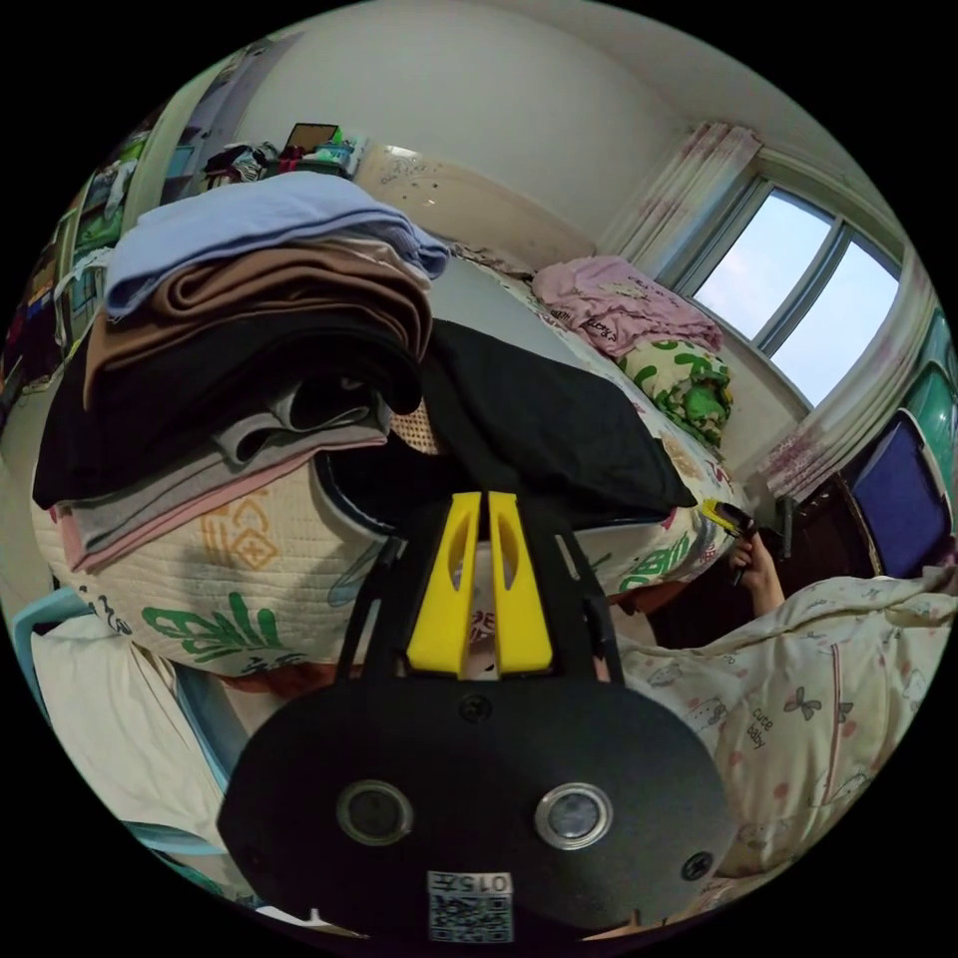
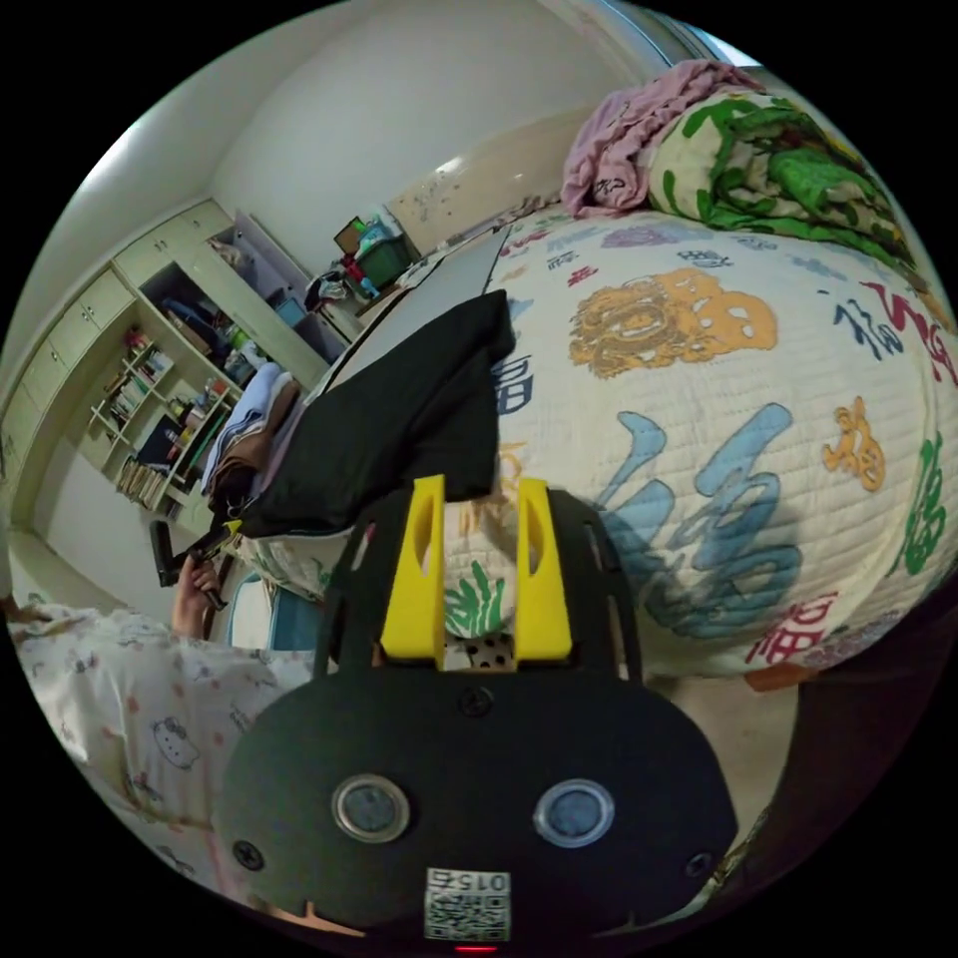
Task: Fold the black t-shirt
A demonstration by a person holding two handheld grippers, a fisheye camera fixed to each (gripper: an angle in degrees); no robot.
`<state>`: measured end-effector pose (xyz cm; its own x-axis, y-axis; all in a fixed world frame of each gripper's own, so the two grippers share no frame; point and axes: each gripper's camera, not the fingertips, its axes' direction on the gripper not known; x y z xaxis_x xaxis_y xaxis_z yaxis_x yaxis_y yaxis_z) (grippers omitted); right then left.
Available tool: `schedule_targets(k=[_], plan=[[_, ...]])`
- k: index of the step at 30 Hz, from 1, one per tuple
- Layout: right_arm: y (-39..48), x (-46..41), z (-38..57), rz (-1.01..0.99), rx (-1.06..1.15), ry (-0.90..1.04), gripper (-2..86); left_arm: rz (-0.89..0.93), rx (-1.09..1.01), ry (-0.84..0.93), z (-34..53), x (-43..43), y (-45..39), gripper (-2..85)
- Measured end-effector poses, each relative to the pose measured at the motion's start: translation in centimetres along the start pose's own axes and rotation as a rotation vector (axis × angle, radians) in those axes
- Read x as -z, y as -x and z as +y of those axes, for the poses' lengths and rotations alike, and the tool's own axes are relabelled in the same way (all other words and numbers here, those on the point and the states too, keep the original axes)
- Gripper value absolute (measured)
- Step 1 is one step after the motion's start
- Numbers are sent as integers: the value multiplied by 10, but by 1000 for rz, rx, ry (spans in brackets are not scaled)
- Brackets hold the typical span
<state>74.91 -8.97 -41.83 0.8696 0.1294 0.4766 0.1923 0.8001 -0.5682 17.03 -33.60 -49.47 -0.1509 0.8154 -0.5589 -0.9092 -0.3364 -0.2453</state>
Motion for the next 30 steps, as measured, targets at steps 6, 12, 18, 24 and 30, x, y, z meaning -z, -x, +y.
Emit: schedule_targets(k=[6,12,18,24,30], plan=[[36,11,-25,47,13,17,13,-35,-13,3,-2,-21,-27,4],[35,51,-5,-6,-61,-9,-1,-90,-23,69,-11,-62,-54,5],[38,26,9,3,-110,-3,-2,-145,-132,266,-15,-126,-97,8],[44,21,6,8,-90,-13,-1,-305,-345,216,-71,-146,-192,17],[45,10,12,18,-98,-30,-1,-62,-768,-6,-202,-252,-368,33]])
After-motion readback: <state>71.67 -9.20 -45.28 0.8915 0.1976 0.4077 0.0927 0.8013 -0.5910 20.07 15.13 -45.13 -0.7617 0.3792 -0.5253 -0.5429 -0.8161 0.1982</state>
